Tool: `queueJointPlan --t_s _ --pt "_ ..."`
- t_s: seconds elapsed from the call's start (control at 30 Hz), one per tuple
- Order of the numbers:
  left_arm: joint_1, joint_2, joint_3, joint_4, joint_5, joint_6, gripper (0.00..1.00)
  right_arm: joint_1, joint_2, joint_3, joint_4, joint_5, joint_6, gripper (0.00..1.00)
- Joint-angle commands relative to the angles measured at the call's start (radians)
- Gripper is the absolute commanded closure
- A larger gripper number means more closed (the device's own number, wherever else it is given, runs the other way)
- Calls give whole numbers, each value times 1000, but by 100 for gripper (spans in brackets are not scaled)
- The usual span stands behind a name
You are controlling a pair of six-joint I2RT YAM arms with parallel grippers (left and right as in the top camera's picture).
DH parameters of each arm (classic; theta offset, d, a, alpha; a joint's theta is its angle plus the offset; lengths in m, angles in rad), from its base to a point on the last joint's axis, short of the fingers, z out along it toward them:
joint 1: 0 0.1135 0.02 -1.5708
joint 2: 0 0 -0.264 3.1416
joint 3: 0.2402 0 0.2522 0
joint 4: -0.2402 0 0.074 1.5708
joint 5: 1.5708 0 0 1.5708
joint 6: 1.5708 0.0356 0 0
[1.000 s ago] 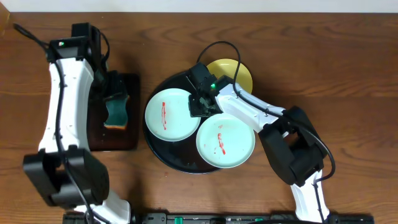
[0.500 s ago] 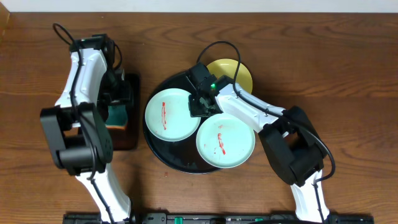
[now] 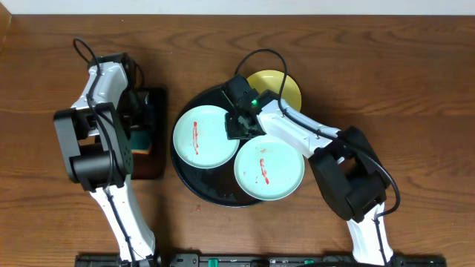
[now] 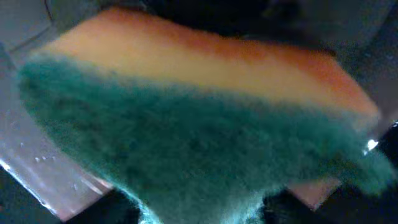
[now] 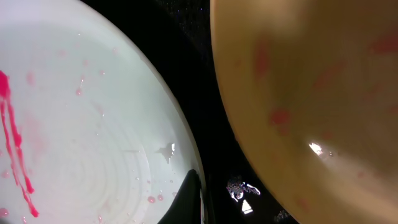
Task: Clean dirty plates on tray and stack at the side
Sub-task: 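Lower the left gripper onto the green sponge and grasp it, then lift the sponge with the left gripper toward the left pale green plate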
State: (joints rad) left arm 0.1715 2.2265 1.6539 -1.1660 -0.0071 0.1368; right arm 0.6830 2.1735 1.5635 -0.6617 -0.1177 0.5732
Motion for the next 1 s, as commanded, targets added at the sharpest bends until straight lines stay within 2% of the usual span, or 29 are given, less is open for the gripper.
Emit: queueJointPlan --t_s 0.0,0.03,0.1,0.17,0.23,0.57,0.6,0.63,0.7,0.77,0.97 --pt "4 13 -12 -1 -1 16 56 9 39 -2 0 16 -13 99" --pt "4 13 -12 -2 -1 4 66 9 39 -2 0 16 -13 99" --pt "4 13 -12 -1 -1 -18 78 9 39 -2 0 16 -13 98" --pt "4 13 -12 2 -1 -19 81 9 39 -2 0 16 -13 97" --pt "4 13 -12 2 -1 -19 92 9 39 -2 0 16 -13 96" --pt "4 13 -12 1 -1 -65 92 9 39 -2 0 16 -13 96" --pt "4 13 -12 0 -1 -68 75 9 39 -2 0 16 -13 96" --pt "4 13 -11 -3 -1 -68 53 9 39 -2 0 16 -13 96" --pt "4 12 -2 -23 -1 -68 30 9 39 -2 0 16 -13 96" --pt "4 12 19 -44 -1 -68 26 9 39 -2 1 16 -13 95" --pt "4 10 115 -118 -1 -67 26 9 39 -2 4 16 -13 95"
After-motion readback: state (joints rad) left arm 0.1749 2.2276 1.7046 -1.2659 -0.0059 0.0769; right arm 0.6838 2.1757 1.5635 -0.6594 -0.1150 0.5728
